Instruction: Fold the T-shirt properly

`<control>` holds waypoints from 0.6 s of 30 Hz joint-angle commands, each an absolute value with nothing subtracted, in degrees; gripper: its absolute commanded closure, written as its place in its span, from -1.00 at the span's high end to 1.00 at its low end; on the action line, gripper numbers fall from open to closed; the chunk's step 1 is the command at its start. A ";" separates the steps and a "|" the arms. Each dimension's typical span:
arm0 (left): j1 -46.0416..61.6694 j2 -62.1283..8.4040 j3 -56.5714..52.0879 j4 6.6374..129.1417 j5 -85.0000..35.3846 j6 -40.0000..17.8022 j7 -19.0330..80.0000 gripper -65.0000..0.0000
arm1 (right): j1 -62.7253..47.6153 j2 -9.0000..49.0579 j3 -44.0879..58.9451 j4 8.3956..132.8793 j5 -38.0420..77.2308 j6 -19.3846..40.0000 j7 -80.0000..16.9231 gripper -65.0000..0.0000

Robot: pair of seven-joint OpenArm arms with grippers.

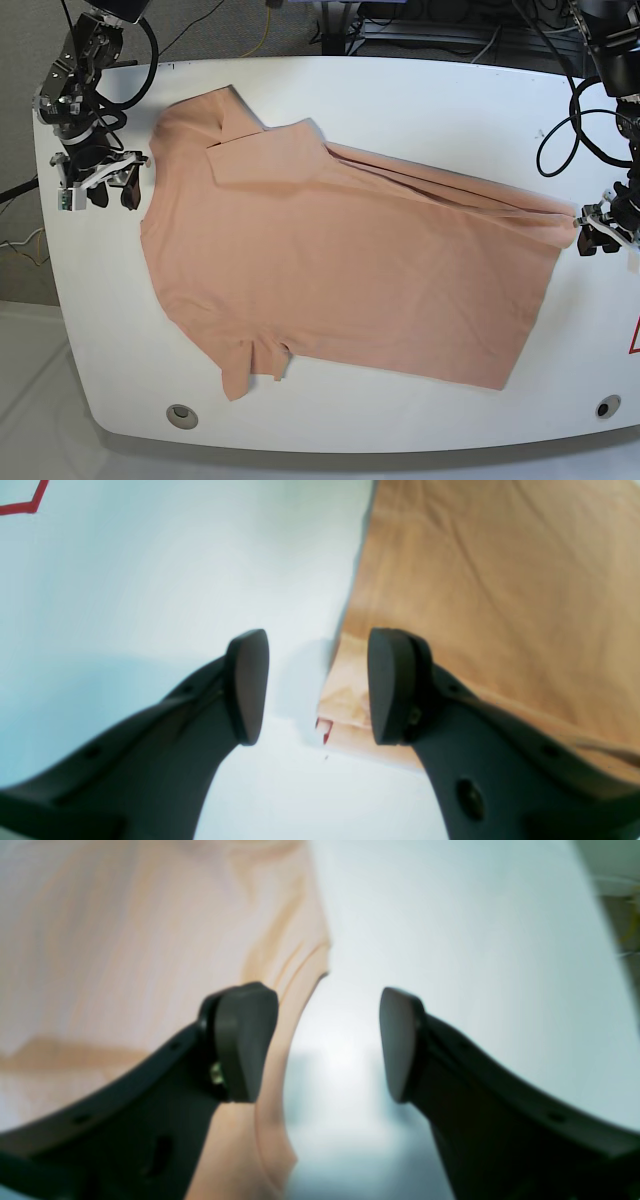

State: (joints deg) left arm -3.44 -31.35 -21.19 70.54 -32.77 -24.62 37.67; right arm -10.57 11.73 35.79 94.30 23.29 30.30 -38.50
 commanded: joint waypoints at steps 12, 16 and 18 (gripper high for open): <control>-1.78 -31.80 -21.36 74.18 -33.49 -24.71 37.53 -0.08 | -12.09 8.84 31.44 92.97 23.51 30.68 -37.35 0.07; -1.53 -31.53 -21.64 74.34 -33.48 -24.70 37.55 -0.08 | -12.69 8.35 29.30 92.90 23.81 30.66 -37.52 0.06; -1.53 -31.56 -21.66 74.18 -33.39 -24.73 37.52 -0.08 | -12.84 8.38 28.06 92.72 24.06 30.72 -37.63 0.06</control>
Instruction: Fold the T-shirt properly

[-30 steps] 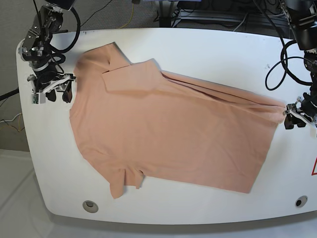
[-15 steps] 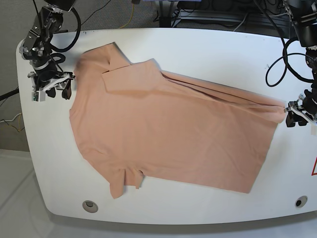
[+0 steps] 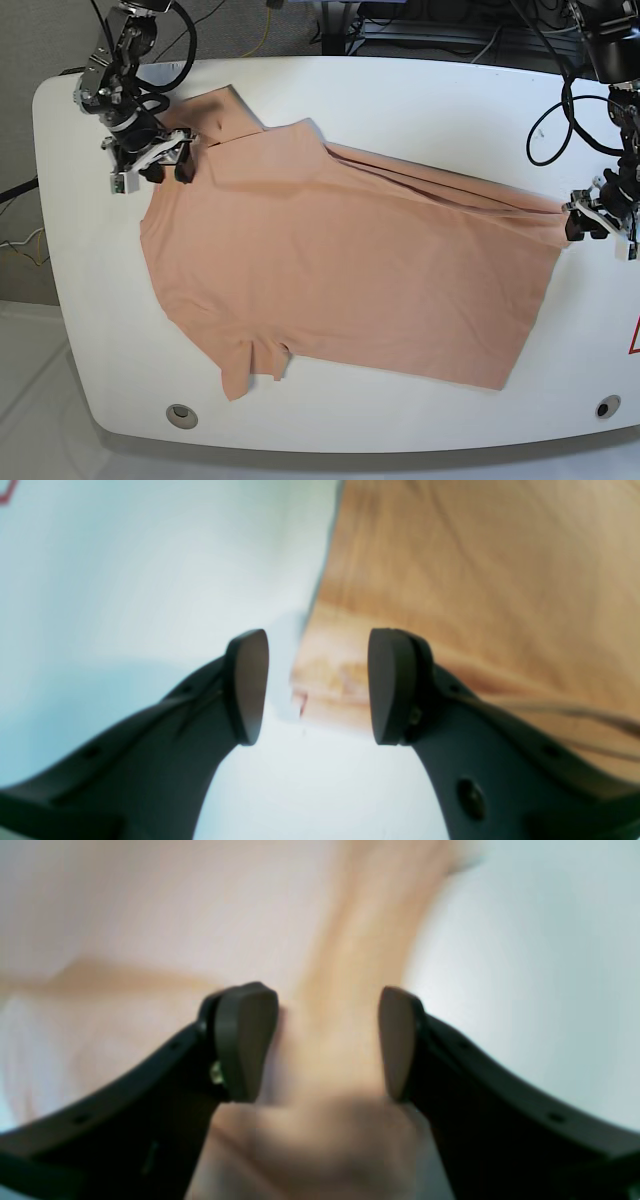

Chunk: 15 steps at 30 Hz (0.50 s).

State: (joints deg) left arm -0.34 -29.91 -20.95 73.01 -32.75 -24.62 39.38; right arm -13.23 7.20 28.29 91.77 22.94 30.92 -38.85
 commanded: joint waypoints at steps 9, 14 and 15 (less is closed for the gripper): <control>-0.60 -31.43 -21.38 73.77 -32.65 -24.69 37.38 -0.08 | -13.32 8.91 24.45 90.80 25.19 31.04 -38.36 0.06; 0.25 -31.01 -21.16 74.21 -32.91 -24.77 37.33 -0.08 | -13.50 9.72 25.30 87.75 25.62 31.63 -39.50 0.07; 0.42 -30.98 -21.17 74.28 -32.87 -24.76 37.35 -0.08 | -13.67 9.77 25.46 87.61 25.74 31.66 -39.65 0.07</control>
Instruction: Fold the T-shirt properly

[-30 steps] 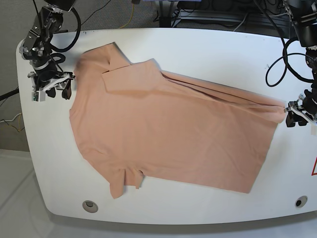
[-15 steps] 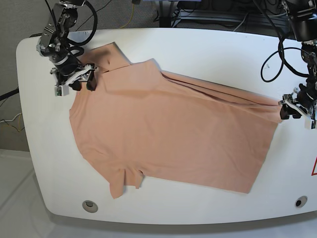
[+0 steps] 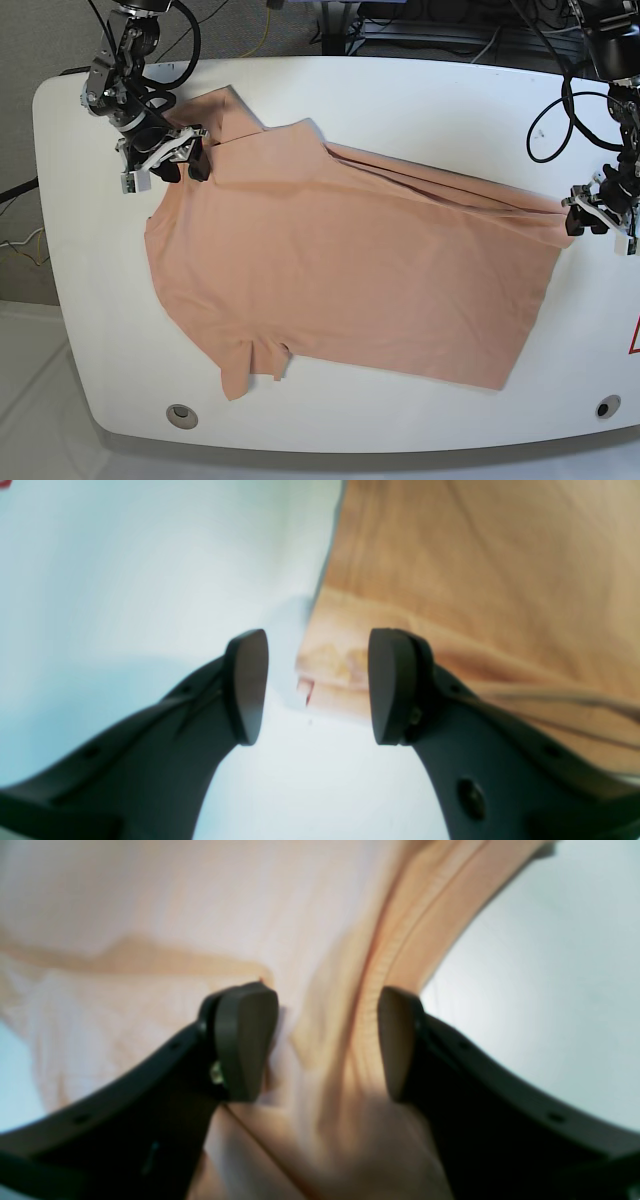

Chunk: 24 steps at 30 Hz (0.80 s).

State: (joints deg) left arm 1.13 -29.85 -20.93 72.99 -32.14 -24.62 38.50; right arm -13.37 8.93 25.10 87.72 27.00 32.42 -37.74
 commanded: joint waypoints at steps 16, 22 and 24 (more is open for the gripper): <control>-0.89 -31.49 -20.92 73.97 -33.19 -25.10 37.52 -0.07 | -14.11 9.98 24.75 88.97 25.01 32.87 -41.78 0.06; -0.58 -31.52 -21.11 74.34 -33.26 -25.92 37.64 -0.08 | -14.42 10.28 24.74 90.82 25.39 33.43 -43.02 0.07; -0.56 -31.53 -21.13 74.44 -33.33 -26.46 37.75 -0.08 | -14.44 10.36 24.70 91.08 25.40 33.44 -43.34 0.07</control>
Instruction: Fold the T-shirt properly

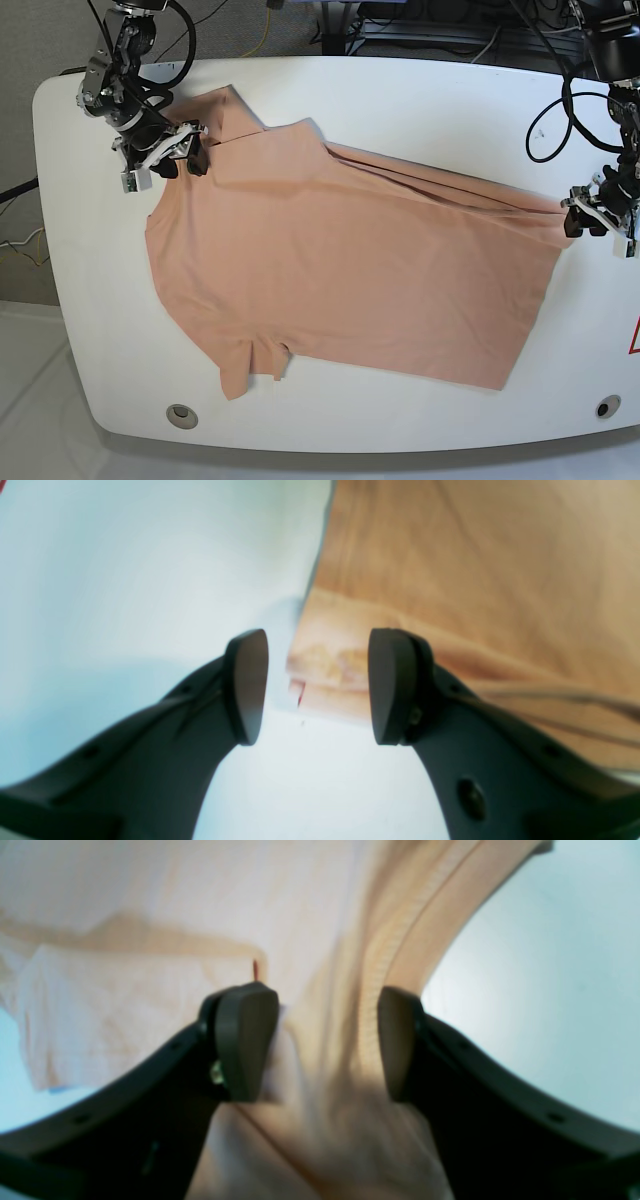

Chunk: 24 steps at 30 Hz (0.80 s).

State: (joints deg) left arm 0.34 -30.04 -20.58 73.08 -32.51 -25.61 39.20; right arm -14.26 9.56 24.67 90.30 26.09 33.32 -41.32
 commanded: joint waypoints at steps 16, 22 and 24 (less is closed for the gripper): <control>0.43 -31.17 -21.32 73.96 -32.71 -26.75 38.35 -0.06 | -14.68 10.33 24.76 91.36 25.86 33.03 -44.97 0.07; 0.83 -31.00 -20.29 74.01 -31.92 -26.45 38.08 -0.06 | -14.77 10.25 24.23 91.13 25.88 33.01 -44.27 0.07; 1.21 -31.03 -19.26 74.02 -32.06 -26.55 38.25 -0.05 | -14.50 10.31 23.68 90.88 25.69 33.15 -44.04 0.07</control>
State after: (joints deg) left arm 1.89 -29.85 -19.90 73.17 -31.18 -26.37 39.40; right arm -14.50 9.85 24.25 90.94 26.76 33.21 -43.03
